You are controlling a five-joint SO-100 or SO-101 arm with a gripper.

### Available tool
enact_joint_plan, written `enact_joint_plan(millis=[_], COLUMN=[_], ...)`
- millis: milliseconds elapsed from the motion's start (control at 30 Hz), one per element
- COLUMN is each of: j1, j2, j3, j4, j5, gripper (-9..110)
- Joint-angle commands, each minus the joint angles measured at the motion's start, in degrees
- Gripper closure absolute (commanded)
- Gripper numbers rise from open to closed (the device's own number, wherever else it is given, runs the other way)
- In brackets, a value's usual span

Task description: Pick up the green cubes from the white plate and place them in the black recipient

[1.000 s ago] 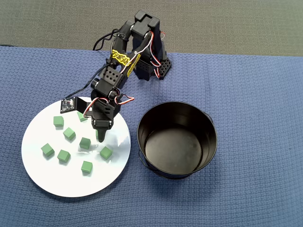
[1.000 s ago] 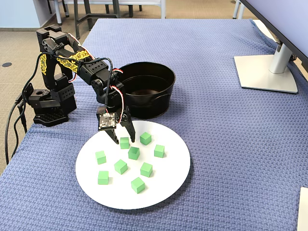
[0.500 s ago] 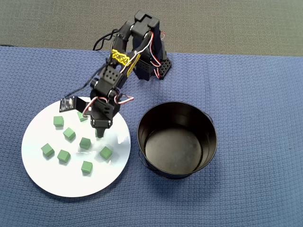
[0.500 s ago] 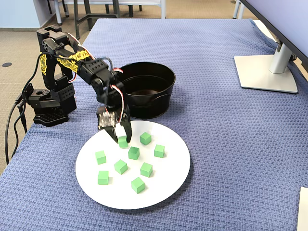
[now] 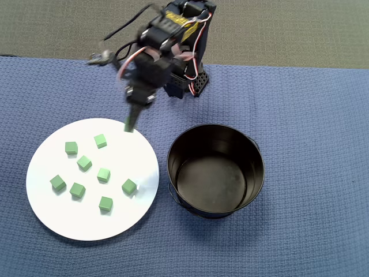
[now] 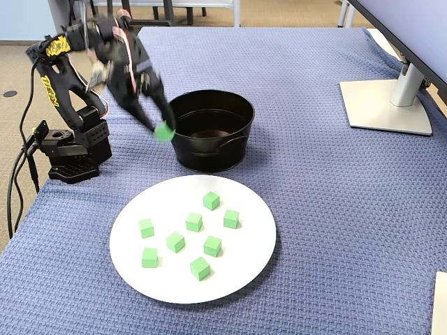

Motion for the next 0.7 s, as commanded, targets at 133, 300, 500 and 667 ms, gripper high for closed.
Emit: enact_joint_plan(millis=[133, 300, 500, 667], j1=[-27.51, -39.37, -43.07, -42.98], j2=[2.29, -6.86, -12.92, -10.37], j3=[-3.87, -3.87, -3.96, -3.52], j4=[-3.78, -7.38, -9.4, -7.56], j5=[12.83, 19.51, 19.69, 16.35], gripper=[102, 102, 89, 59])
